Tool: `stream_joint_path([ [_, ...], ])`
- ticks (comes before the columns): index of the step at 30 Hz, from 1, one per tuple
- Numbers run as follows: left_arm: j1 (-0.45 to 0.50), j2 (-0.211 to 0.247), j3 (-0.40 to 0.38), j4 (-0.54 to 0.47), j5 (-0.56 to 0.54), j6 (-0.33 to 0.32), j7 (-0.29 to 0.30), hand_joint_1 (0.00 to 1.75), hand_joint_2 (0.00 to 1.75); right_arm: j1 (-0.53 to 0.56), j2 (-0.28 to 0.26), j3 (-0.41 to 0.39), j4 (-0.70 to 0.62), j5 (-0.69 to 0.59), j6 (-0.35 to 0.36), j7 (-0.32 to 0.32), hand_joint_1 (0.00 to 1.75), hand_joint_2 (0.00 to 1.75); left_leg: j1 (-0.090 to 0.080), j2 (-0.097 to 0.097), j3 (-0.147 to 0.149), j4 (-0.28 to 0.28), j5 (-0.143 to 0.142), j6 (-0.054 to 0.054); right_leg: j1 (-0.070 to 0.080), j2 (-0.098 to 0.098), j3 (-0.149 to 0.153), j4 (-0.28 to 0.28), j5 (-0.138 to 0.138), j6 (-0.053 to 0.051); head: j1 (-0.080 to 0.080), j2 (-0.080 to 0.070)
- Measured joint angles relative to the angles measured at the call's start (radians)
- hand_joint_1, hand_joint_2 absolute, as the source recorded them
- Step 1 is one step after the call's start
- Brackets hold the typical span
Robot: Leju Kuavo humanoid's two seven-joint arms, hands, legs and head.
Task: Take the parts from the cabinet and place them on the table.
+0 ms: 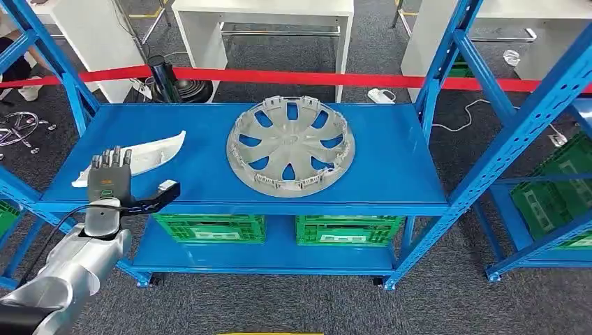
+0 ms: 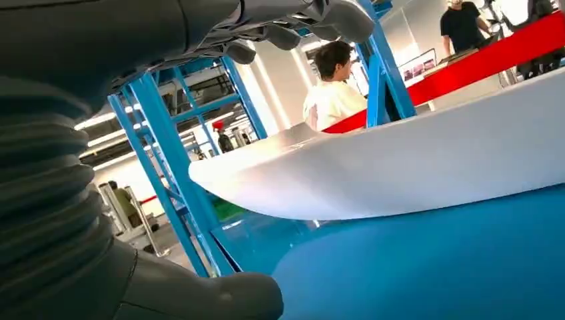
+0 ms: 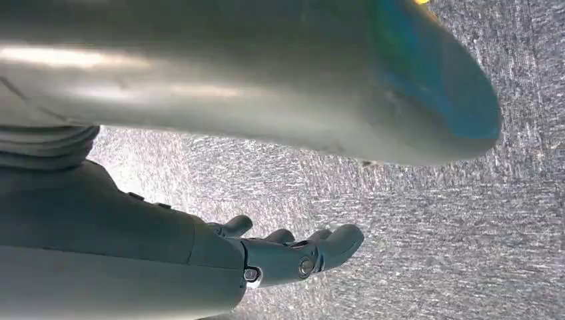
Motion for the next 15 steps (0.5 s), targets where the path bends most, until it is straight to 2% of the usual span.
stream_joint_path([
  [6, 0.000, 0.024, 0.000, 0.000, 0.008, 0.050, 0.026, 0.00, 1.75, 0.002, 0.000, 0.000, 0.000, 0.011, 0.000, 0.009, 0.00, 0.00, 0.000, 0.000, 0.000, 0.000, 0.000, 0.000, 0.000, 0.000, 0.000, 0.000, 0.000, 0.000, 0.000, 0.000],
  [15, 0.004, 0.034, 0.000, 0.002, 0.011, 0.071, 0.024, 0.00, 1.75, 0.004, -0.003, 0.000, 0.000, 0.018, -0.004, 0.009, 0.00, 0.00, 0.000, 0.000, 0.000, 0.000, 0.000, 0.000, 0.000, 0.000, 0.000, 0.000, 0.000, 0.000, 0.000, 0.000],
])
